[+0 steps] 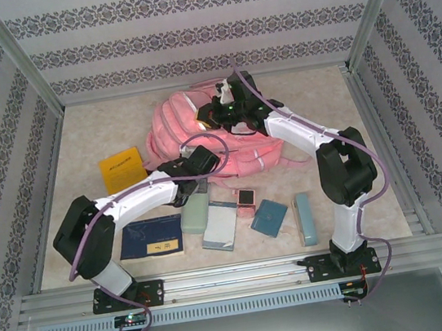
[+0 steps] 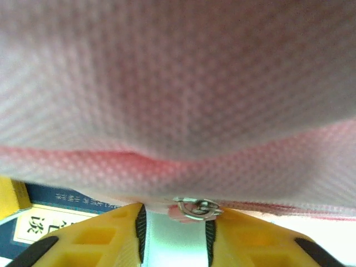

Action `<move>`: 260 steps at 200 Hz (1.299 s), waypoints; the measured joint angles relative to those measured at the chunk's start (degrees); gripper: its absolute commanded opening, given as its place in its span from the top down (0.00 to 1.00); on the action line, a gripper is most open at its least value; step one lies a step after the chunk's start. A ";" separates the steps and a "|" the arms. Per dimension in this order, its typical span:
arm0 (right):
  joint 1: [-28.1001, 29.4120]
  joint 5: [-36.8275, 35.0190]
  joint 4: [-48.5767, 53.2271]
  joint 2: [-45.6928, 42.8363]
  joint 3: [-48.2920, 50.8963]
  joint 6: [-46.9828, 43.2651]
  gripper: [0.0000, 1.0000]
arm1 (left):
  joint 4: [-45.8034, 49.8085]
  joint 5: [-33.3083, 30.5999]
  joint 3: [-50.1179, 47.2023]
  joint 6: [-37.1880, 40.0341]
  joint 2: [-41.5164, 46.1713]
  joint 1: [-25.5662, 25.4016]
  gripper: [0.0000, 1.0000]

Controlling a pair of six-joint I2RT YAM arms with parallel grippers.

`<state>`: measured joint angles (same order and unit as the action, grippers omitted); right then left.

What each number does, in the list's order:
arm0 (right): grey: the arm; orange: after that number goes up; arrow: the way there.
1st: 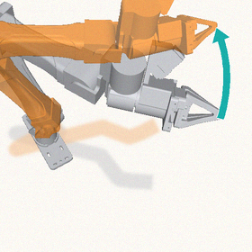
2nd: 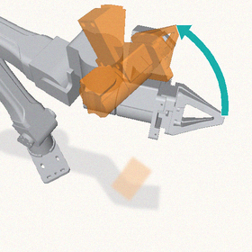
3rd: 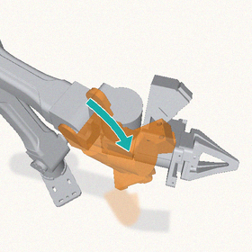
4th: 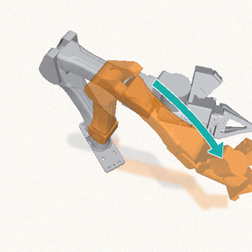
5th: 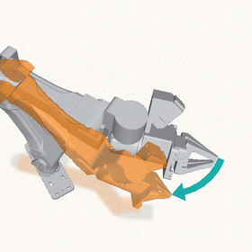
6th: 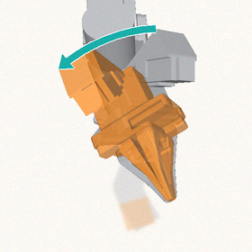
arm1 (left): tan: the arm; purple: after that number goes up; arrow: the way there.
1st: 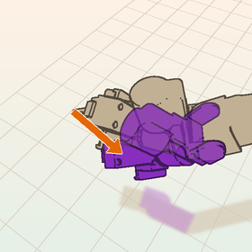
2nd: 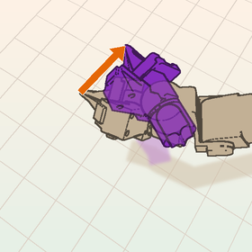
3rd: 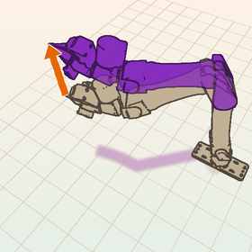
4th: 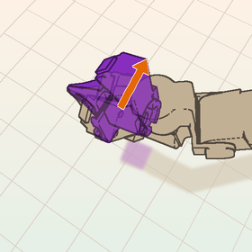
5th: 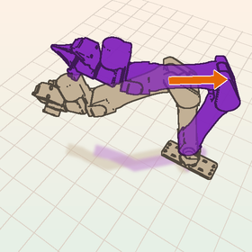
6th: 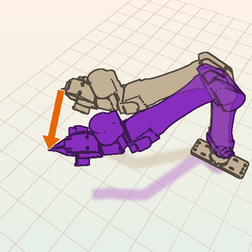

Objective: Pack the student bag

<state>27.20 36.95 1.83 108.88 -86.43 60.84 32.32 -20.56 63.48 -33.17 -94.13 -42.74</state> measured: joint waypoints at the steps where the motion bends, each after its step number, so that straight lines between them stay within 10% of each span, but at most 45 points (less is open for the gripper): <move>1: 0.00 0.00 -0.04 0.00 0.04 0.11 1.00 | -0.02 -0.04 0.02 -0.07 -0.02 0.00 0.74; 123: -0.90 2.49 -1.49 -0.90 2.34 -4.15 1.00 | -0.07 -1.46 -0.79 -0.07 2.29 0.33 0.97; 260: -0.44 2.32 15.72 -3.13 -0.42 -27.34 1.00 | -4.59 13.35 -8.90 0.79 12.83 12.13 1.00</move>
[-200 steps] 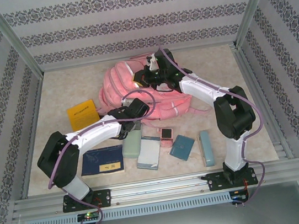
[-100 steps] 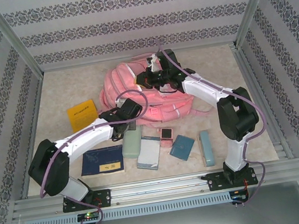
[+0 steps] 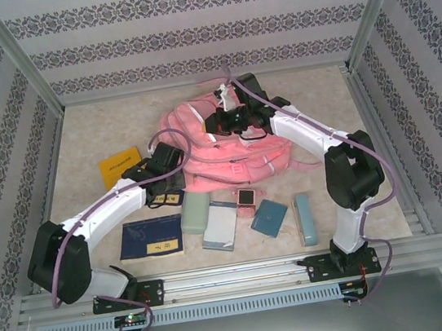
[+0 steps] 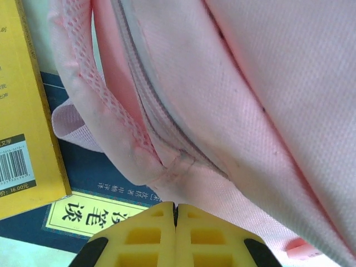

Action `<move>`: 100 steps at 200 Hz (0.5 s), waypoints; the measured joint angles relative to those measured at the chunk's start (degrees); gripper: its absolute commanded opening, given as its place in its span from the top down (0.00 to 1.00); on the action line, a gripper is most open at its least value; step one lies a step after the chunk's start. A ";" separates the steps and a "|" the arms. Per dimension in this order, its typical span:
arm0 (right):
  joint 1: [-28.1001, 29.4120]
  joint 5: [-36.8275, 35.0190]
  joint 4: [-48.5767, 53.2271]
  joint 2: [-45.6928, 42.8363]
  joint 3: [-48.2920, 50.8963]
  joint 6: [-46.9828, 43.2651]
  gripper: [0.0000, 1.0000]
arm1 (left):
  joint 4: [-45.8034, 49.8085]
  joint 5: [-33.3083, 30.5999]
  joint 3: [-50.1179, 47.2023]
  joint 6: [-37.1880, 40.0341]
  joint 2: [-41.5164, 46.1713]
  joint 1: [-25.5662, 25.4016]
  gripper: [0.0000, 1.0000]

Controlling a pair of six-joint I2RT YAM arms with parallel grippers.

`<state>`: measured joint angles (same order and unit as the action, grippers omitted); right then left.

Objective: Pack the student bag

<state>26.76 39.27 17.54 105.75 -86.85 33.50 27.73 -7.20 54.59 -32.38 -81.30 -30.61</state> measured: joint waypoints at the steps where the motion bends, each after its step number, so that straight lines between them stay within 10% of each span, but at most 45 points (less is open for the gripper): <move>1: 0.00 -0.09 0.15 0.00 -0.09 -0.17 1.00 | -0.04 0.13 0.00 0.00 0.02 0.02 0.99; 100: 0.24 0.59 -3.50 0.00 0.07 7.15 1.00 | -9.64 12.46 -8.76 -1.22 5.44 -1.40 0.61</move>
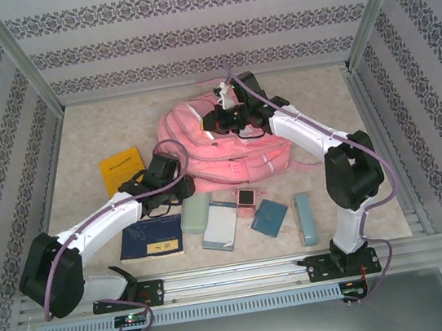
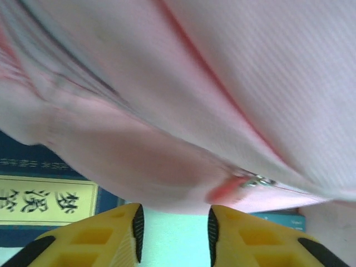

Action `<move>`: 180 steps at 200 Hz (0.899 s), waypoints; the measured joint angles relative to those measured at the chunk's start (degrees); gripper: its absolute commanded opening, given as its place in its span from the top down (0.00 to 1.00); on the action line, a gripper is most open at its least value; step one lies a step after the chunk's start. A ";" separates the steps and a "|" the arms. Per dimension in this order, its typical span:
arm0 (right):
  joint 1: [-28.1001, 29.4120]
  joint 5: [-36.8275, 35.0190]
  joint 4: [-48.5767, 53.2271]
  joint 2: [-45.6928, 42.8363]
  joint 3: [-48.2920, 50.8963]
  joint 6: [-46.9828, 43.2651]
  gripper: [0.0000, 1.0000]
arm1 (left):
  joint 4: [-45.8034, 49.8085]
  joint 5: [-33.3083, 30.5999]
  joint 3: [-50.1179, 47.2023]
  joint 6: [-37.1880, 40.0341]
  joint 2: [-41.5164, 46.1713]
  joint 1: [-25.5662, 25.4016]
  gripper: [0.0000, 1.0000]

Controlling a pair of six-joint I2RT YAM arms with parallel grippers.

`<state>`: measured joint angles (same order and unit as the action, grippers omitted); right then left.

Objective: Pack the student bag

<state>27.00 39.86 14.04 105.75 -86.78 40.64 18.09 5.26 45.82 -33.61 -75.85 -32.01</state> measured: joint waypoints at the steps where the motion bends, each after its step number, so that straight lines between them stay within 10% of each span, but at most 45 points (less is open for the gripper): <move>1: -0.02 0.09 -0.15 0.00 0.04 0.15 1.00 | -0.13 0.02 -0.02 0.00 0.00 0.00 0.61; 122: -0.66 4.57 -7.19 0.00 1.60 8.57 1.00 | -7.87 -3.85 -2.32 8.24 1.09 -0.24 0.61; 180: -0.66 5.95 -10.60 0.00 2.95 12.35 1.00 | -10.19 -3.96 -2.32 9.14 -2.12 -0.28 0.83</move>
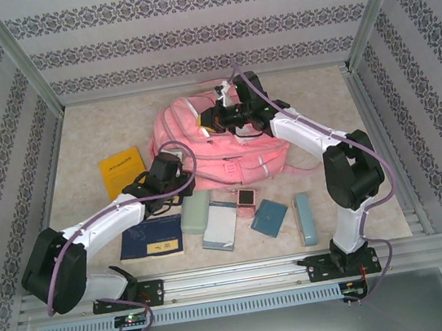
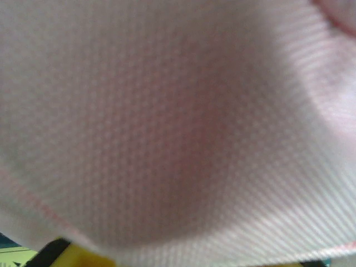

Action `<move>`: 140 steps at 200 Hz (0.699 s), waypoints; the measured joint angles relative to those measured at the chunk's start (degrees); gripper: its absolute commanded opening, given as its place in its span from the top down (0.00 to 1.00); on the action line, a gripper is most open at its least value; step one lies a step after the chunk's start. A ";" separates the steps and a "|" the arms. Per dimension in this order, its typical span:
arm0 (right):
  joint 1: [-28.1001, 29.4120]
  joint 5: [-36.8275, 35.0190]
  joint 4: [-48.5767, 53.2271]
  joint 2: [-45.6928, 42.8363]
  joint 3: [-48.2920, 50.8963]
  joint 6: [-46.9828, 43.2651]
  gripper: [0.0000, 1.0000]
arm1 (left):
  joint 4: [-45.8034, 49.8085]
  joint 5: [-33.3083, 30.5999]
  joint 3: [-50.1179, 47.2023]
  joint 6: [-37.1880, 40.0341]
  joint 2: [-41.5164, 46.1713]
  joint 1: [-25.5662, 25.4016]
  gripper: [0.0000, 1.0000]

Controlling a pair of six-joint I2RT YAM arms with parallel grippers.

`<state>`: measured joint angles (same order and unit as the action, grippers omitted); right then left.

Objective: Pack the student bag

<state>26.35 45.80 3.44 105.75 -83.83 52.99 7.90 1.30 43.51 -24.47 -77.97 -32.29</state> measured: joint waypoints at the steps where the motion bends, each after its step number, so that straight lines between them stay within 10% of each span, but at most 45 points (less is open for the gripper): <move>1: 0.00 0.02 -0.07 0.00 0.00 0.11 1.00 | -0.02 0.00 0.00 0.04 -0.02 0.00 0.83; 140: -0.74 0.79 -1.09 0.00 0.46 1.16 1.00 | -1.18 -0.02 -0.81 0.04 -0.50 -0.35 0.87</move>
<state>25.61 46.59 2.35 105.75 -83.37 54.15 6.72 1.28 42.70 -24.43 -78.48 -32.64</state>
